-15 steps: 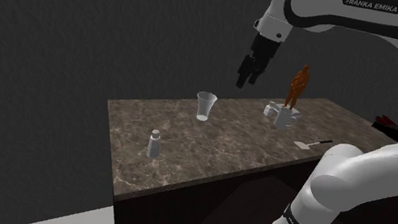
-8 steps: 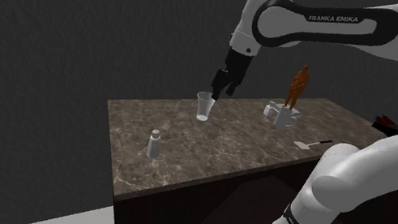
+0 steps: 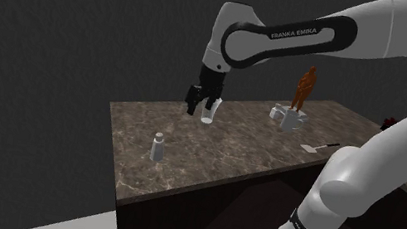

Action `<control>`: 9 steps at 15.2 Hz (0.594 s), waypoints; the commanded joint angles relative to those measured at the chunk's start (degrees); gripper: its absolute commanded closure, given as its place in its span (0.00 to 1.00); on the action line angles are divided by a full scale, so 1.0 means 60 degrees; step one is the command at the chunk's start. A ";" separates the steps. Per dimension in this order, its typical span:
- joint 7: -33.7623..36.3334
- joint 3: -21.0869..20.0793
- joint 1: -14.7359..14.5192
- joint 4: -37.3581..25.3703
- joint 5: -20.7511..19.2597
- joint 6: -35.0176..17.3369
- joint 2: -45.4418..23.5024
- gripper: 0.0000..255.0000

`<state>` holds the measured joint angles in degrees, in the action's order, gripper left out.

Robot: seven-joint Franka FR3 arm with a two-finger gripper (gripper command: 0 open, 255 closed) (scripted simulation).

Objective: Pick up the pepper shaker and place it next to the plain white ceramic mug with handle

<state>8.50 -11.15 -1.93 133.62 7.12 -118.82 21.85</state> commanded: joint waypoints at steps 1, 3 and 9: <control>0.0377 -0.0281 -0.0055 -0.0195 -0.0028 -0.0462 -0.0657 0.00; 0.0729 -0.0520 -0.0086 -0.0447 -0.0123 -0.0848 -0.1314 0.00; 0.1906 -0.1083 -0.0245 -0.1497 -0.0733 -0.1793 -0.3416 0.00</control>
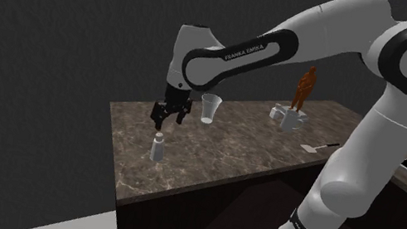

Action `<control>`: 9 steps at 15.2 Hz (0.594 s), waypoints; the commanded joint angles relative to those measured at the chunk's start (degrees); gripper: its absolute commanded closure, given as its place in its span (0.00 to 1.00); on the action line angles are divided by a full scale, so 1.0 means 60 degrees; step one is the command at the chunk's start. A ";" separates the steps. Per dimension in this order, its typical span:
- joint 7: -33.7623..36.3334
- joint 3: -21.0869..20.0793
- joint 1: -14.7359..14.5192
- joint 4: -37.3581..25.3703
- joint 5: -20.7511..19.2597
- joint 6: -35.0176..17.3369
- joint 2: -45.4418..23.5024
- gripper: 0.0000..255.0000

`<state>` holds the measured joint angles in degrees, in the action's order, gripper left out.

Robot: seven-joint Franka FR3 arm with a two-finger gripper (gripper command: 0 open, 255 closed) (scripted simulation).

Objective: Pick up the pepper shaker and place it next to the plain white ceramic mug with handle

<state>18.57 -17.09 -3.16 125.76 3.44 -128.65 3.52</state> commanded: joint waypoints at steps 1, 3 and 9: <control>0.0420 -0.0146 -0.0087 -0.0389 -0.0252 -0.0267 -0.0699 0.00; 0.0462 -0.0143 -0.0105 -0.0299 -0.0311 -0.0508 -0.0857 0.00; 0.0600 -0.0145 -0.0138 -0.0091 -0.0507 -0.1172 -0.1334 0.00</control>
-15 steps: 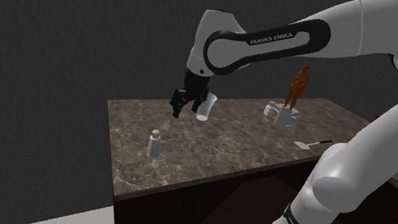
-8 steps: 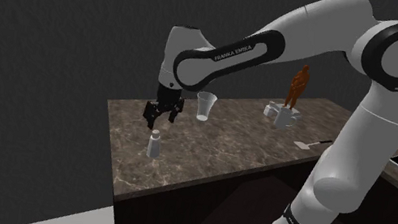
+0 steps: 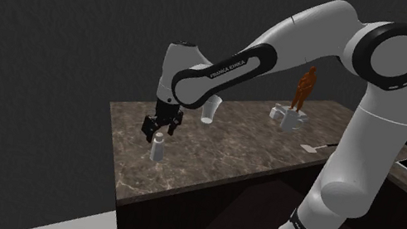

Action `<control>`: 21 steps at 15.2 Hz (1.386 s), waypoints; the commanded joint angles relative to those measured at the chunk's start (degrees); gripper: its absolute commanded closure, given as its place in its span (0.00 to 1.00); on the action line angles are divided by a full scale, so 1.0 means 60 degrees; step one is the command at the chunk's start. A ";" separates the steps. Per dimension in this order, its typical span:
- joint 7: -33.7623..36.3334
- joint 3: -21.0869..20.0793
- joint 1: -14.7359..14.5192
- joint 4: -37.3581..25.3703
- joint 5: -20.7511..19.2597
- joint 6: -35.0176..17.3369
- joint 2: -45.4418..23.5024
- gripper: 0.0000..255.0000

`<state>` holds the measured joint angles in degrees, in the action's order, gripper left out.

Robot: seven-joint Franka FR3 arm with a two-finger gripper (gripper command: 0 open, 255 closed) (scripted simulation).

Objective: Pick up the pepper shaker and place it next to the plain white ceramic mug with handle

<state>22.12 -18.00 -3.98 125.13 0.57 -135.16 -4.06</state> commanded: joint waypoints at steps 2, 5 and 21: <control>0.0010 0.0006 0.0000 0.0015 -0.0028 -0.0086 -0.0069 0.00; 0.0010 0.0006 0.0000 0.0014 -0.0028 -0.0086 -0.0070 0.00; -0.0045 0.0000 0.0013 -0.0148 0.0061 0.0284 0.0147 1.00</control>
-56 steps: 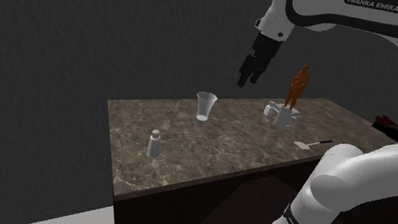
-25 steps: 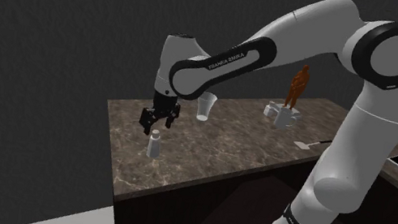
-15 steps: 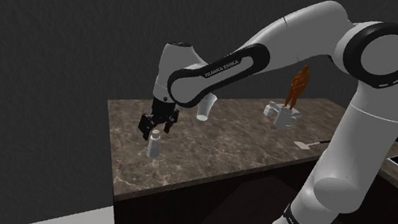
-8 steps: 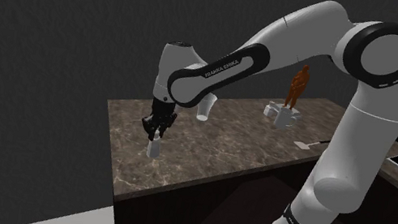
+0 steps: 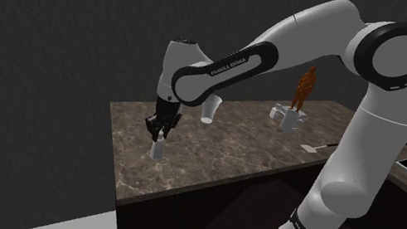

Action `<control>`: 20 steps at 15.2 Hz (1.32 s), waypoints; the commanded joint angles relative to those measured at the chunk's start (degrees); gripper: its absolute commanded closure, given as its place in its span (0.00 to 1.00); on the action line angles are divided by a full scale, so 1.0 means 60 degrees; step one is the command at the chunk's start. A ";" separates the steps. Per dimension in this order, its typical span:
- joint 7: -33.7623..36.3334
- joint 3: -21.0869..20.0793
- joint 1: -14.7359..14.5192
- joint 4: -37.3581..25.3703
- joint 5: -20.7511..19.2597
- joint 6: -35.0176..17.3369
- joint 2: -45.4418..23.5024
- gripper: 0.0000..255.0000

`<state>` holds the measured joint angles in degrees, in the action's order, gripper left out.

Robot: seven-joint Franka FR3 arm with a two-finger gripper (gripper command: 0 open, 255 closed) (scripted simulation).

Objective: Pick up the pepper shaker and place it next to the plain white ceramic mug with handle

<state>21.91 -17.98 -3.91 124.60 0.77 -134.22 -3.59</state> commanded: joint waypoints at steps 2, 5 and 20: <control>-0.0043 -0.0005 0.0009 -0.0179 0.0079 0.0374 0.0203 1.00; -0.0084 -0.0003 0.0018 -0.0372 0.0149 0.0747 0.0391 1.00; -0.0194 0.0038 0.0053 -0.1615 0.0353 0.2626 0.1054 1.00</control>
<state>20.77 -17.77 -3.61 115.52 2.83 -119.29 2.52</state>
